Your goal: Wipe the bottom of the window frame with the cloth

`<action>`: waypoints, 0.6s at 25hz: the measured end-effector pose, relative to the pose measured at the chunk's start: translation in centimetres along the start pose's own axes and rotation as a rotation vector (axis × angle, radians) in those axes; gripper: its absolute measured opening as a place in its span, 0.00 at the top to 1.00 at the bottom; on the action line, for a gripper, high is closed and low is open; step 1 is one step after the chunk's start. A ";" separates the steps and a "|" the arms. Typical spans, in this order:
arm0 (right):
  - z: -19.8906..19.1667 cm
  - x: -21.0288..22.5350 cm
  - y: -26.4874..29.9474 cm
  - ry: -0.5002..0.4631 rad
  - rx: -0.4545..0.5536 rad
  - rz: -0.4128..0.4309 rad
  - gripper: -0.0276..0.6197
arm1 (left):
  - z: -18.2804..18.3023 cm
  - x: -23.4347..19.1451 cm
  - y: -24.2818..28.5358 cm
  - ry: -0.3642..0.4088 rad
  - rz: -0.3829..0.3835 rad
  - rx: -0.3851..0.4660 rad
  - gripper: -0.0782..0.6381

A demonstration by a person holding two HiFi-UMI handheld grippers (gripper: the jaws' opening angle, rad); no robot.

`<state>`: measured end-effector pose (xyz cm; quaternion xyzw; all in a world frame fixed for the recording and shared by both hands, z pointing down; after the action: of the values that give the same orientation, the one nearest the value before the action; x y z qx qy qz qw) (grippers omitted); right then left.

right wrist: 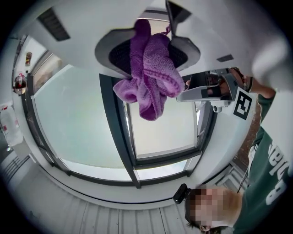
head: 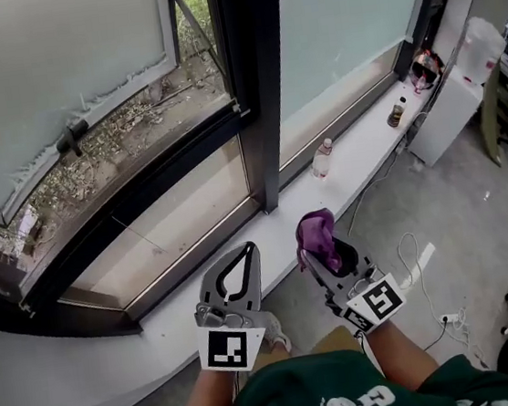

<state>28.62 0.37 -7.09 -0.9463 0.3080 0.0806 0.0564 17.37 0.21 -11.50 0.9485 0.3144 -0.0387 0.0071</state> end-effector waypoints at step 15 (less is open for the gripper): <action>-9.0 1.7 11.2 0.035 -0.163 0.077 0.70 | -8.9 -10.3 7.5 -0.152 0.063 -0.163 0.89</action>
<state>24.42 -10.99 0.81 -0.9365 0.3375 0.0910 -0.0294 14.22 -11.58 -1.95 0.9484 0.2853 -0.0848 0.1092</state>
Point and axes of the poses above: the fingertips, and each gripper's own axes: y forward along the fingers, x to its right, z out of its top, the point moved 1 cm from there along -y, backward along the fingers, and after that the axes turned 15 degrees about -y, right-handed, at the moved point
